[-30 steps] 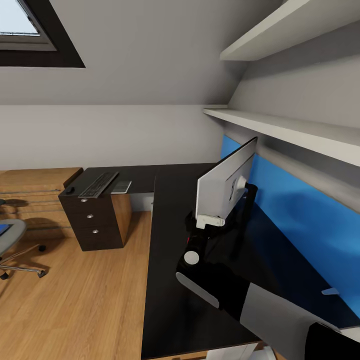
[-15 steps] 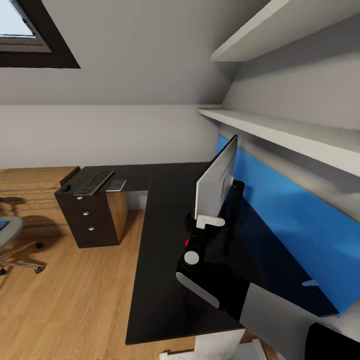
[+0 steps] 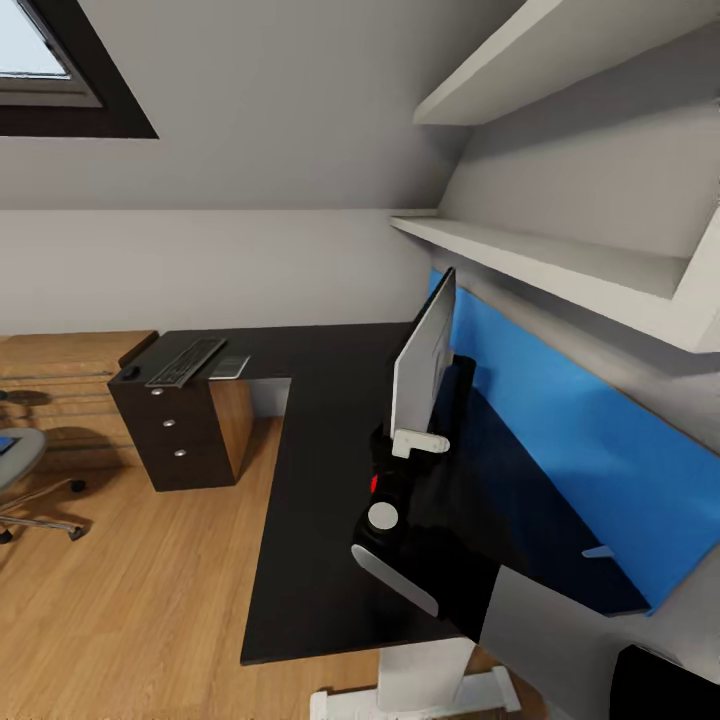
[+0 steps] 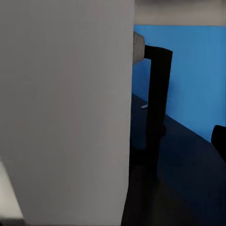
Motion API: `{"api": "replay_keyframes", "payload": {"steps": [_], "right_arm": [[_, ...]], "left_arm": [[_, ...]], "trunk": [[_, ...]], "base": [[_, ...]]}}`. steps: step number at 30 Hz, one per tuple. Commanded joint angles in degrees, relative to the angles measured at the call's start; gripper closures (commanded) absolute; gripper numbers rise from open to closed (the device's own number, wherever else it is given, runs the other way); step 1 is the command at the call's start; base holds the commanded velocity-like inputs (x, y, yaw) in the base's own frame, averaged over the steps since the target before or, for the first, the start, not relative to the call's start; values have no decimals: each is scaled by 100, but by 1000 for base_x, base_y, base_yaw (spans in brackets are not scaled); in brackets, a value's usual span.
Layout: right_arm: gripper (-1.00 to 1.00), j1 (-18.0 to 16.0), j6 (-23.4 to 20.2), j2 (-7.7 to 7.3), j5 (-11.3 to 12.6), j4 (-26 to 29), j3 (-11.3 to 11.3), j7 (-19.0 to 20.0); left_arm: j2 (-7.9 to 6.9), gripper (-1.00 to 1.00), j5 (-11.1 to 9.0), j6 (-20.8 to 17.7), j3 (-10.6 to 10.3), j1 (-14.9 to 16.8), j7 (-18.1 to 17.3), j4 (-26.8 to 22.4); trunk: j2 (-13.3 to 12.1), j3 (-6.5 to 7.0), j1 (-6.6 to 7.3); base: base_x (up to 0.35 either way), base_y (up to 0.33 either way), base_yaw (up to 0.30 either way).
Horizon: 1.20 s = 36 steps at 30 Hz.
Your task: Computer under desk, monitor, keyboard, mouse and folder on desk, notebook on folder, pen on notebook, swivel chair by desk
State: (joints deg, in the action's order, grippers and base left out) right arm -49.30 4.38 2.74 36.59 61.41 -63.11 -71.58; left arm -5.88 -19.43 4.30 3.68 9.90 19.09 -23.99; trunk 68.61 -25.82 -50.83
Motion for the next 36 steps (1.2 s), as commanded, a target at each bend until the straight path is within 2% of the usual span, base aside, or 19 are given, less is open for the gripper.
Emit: {"api": "replay_keyframes", "payload": {"steps": [1, 36], "right_arm": [[-100, -10, 46, -1, 36, 2, -17, -22], [-100, -10, 46, 7, 48, 2, -25, -5]], "left_arm": [[-1, -100, -61, 28, -9, 1, 7, 0], [-1, -100, -69, 28, -17, 1, 7, 0]], "trunk": [[4, -6, 0], [4, -6, 0]], "base": [[-25, -23, 0], [-42, -154, 0]]}}
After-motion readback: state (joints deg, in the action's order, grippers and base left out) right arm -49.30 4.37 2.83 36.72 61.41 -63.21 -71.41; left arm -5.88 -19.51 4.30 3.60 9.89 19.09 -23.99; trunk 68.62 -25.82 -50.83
